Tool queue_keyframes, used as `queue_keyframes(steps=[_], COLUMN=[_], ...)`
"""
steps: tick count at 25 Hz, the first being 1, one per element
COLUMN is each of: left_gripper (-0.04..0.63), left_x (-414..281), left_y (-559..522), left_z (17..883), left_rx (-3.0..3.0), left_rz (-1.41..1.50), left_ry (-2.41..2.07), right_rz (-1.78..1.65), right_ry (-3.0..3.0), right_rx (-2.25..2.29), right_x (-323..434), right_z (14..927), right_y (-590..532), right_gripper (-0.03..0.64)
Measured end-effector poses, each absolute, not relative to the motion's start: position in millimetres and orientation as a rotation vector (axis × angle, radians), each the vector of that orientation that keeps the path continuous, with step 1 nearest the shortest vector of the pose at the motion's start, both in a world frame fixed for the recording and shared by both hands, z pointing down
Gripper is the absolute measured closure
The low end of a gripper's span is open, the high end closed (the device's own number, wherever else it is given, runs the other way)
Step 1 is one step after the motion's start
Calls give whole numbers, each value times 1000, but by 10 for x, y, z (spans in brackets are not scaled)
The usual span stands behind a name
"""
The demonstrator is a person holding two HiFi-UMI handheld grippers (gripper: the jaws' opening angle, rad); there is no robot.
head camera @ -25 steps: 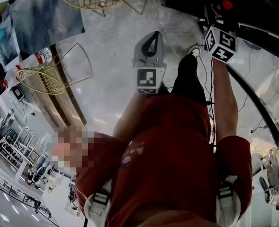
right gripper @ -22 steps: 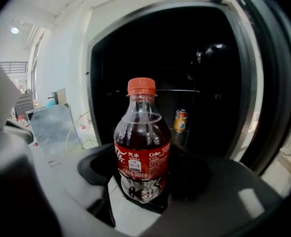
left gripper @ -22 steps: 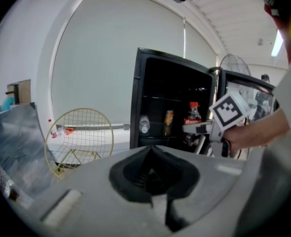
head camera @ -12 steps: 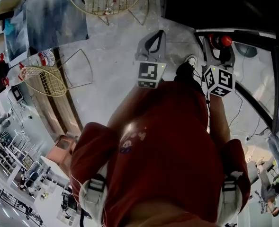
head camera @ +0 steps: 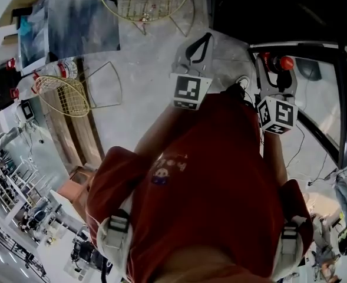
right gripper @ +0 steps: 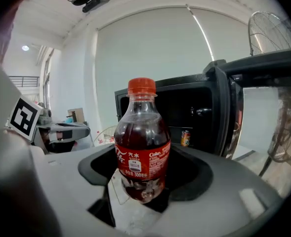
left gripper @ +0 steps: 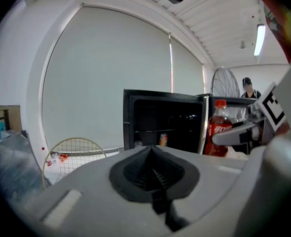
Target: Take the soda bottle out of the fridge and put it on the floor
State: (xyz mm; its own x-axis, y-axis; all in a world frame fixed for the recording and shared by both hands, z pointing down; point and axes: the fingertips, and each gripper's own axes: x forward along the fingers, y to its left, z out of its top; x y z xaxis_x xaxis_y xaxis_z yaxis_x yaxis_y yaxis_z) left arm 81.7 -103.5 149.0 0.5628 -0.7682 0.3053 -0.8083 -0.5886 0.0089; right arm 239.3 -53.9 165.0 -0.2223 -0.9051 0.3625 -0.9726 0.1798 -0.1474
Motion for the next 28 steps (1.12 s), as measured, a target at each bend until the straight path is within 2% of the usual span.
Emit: queue_keyframes(steps=[17,28], left_gripper=[595,595], left_x=[995,1295], left_y=[-1127,-982], left_z=[1419,1553], left_rx=[2581,2411], left_rz=[436,464], left_ry=[-1506,-1709], right_rz=[443,582], right_ry=[-2389,-2512], right_rx=[1607,1372], right_x=[2438,2463], right_z=[1804,2158], right_y=[-820,-839], right_gripper=[311,312])
